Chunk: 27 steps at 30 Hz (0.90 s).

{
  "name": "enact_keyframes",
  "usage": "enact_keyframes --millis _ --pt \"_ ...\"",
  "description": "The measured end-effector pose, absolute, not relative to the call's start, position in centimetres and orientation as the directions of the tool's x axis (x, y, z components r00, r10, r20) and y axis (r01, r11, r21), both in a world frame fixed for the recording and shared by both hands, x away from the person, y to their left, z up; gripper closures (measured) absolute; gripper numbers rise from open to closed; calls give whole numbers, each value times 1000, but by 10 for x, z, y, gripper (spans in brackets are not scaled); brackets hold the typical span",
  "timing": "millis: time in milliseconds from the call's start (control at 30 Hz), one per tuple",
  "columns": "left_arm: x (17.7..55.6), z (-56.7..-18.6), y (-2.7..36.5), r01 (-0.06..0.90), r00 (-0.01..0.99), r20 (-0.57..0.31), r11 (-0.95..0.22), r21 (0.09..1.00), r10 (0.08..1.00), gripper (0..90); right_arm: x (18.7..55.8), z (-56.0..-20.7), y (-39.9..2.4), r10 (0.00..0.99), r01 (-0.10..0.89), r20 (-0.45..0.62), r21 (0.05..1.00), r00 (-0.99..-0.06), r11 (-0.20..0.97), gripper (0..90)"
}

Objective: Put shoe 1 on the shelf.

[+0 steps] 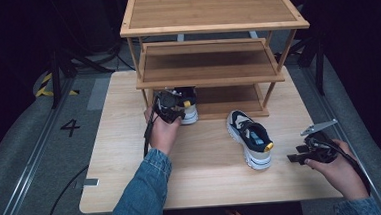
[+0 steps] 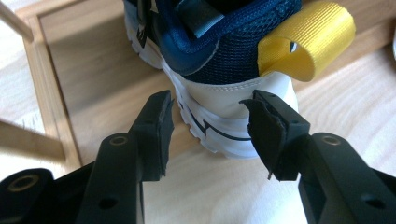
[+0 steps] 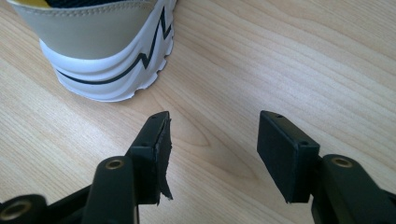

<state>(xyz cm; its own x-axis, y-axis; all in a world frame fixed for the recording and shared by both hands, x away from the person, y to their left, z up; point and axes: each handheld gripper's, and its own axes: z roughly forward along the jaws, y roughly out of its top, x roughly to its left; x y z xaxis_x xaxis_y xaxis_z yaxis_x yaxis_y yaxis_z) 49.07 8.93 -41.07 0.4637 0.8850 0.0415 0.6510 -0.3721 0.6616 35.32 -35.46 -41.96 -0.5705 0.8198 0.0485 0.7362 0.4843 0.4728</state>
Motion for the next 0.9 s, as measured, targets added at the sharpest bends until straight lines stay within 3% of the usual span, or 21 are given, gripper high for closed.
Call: enact_keyframes --millis 367,567,900 --pt "492 -420 85 603 398 135 -369 707 907 482 346 -417 -357 828 726 22 493 -560 478 458" --pt "493 -426 82 560 380 122 -333 759 917 478 344 -417 -358 833 731 26 495 -553 470 457" --pt "497 -431 86 596 387 74 -311 741 919 468 345 -418 -356 829 726 23 496 -559 476 457"
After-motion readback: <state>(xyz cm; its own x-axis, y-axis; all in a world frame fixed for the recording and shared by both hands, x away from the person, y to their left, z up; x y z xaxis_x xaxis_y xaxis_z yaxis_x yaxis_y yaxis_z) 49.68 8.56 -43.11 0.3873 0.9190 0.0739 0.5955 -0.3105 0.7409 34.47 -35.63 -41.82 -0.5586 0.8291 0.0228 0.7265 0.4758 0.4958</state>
